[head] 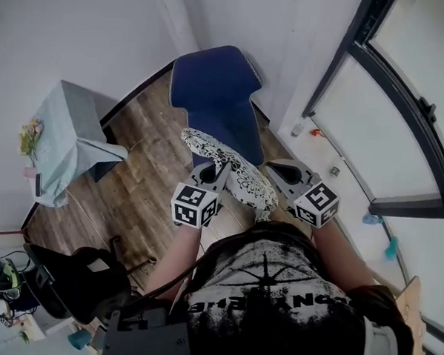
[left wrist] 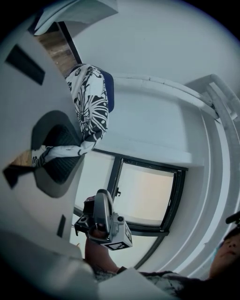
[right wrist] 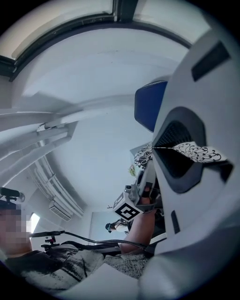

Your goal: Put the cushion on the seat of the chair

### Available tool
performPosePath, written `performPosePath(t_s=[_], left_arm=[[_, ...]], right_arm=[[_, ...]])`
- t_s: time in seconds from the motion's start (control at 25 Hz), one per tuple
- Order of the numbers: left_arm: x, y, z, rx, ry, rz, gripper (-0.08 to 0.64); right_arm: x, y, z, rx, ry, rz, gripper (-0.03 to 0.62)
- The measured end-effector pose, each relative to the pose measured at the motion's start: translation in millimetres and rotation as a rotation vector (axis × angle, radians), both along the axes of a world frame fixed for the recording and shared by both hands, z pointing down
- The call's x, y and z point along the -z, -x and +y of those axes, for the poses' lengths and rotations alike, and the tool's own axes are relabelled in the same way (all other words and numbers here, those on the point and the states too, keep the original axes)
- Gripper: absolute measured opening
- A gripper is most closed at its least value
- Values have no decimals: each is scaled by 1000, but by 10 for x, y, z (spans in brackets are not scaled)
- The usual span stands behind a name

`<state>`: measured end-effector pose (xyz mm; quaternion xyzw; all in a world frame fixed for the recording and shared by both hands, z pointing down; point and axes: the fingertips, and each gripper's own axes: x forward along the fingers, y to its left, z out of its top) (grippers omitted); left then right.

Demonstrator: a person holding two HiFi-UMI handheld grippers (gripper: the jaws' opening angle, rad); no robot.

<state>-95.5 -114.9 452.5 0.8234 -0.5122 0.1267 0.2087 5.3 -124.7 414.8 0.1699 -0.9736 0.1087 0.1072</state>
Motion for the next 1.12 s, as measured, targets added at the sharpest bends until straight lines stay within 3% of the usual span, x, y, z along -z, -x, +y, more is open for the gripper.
performPosePath(t_s=[0.6, 1.12], left_arm=[[-230, -370, -1224, 48, 41, -41, 26], [-462, -388, -1698, 17, 62, -28, 26]], right_arm=[[-206, -317, -1212, 60, 66, -40, 18], [-391, -323, -1481, 27, 99, -13, 17]])
